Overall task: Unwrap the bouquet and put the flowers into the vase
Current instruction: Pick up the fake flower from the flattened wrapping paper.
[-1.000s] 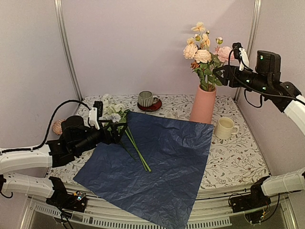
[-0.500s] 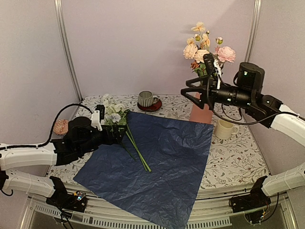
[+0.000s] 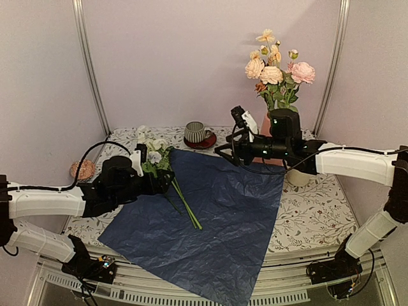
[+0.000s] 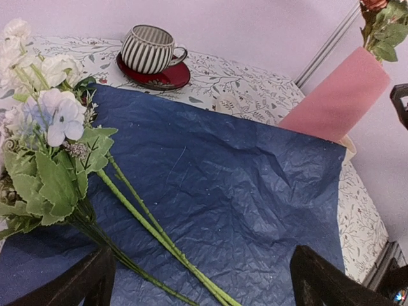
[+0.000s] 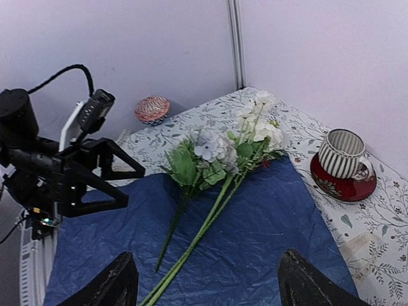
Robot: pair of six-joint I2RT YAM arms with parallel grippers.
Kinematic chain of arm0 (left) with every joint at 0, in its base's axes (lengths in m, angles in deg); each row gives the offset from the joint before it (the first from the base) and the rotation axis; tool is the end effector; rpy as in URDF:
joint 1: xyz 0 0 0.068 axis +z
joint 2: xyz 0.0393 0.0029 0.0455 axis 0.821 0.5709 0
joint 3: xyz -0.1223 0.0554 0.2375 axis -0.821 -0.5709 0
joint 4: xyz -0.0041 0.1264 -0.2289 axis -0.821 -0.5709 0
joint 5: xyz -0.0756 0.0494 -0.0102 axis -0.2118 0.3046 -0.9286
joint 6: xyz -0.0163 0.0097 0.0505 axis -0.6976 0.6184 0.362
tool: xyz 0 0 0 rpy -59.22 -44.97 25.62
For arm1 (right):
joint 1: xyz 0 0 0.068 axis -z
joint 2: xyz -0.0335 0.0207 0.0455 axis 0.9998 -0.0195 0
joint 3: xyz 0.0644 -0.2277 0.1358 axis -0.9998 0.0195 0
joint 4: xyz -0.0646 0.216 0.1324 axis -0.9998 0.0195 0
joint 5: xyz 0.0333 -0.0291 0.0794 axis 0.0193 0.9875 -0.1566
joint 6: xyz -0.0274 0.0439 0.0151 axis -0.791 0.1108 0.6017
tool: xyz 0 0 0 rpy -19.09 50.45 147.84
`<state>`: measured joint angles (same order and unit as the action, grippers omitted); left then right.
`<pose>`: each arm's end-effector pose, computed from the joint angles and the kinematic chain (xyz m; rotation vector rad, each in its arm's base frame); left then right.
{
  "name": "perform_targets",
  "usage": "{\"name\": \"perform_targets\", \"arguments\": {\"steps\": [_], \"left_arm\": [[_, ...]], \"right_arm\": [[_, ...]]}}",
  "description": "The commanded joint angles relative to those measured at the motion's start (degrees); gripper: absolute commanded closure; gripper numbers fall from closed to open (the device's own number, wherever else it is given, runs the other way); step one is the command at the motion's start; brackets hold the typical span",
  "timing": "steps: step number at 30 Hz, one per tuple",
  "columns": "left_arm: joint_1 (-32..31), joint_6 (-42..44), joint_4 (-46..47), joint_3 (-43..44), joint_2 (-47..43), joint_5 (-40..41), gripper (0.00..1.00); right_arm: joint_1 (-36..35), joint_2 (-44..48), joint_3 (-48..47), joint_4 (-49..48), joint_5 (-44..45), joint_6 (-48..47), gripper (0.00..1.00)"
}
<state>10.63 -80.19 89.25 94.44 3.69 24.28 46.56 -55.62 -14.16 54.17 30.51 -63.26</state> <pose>0.1844 -0.1714 0.2145 0.0390 2.0108 -0.7077 0.2545 0.2498 0.3071 -0.9345 1.6502 0.8654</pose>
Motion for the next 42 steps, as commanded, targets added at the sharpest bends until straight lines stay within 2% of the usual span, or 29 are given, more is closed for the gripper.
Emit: {"name": "perform_targets", "arguments": {"steps": [1,2,3,8,12,16,18,22,29,34,42], "left_arm": [[0.9,-2.7,-3.5,3.2,2.9,-0.4,0.02],[1.1,-3.1,-4.8,4.1,3.5,-0.6,0.02],[1.1,-3.8,-6.6,5.0,4.2,-0.3,0.02],[1.3,-4.7,-9.3,7.5,7.3,0.2,0.02],[1.3,-5.9,-7.8,7.7,10.1,0.4,0.05],[1.3,-7.9,-7.7,9.5,13.3,-0.1,0.13],[1.3,-10.3,-8.0,10.7,15.4,0.7,0.21],[1.3,-15.5,-9.4,13.2,19.7,2.5,0.33],[1.7,-19.0,-16.9,20.0,26.3,5.2,0.39],[3.3,-21.6,-18.5,22.1,29.6,2.3,0.42],[4.7,-22.7,-18.9,24.8,33.5,-0.4,0.55]], "right_arm": [[-0.2,-4.3,-1.0,-4.3,6.9,3.3,0.19],[-0.1,-4.8,-1.0,-4.3,8.8,4.1,0.12],[0.0,-5.0,-0.2,-4.6,10.1,4.9,0.01],[1.8,-3.4,9.8,-16.6,10.1,8.8,0.01],[1.8,-5.7,11.2,-17.7,14.1,9.0,0.01],[1.8,-9.1,14.7,-23.0,15.4,9.3,0.01],[1.8,-10.3,16.2,-26.2,14.6,9.8,0.0],[1.8,-11.7,16.8,-27.7,14.2,9.5,0.01],[1.8,-12.6,17.6,-29.5,14.3,10.0,0.02],[1.8,-13.3,17.1,-29.4,13.8,10.7,0.02],[1.7,-13.2,17.1,-29.1,13.7,10.8,0.03]]}}
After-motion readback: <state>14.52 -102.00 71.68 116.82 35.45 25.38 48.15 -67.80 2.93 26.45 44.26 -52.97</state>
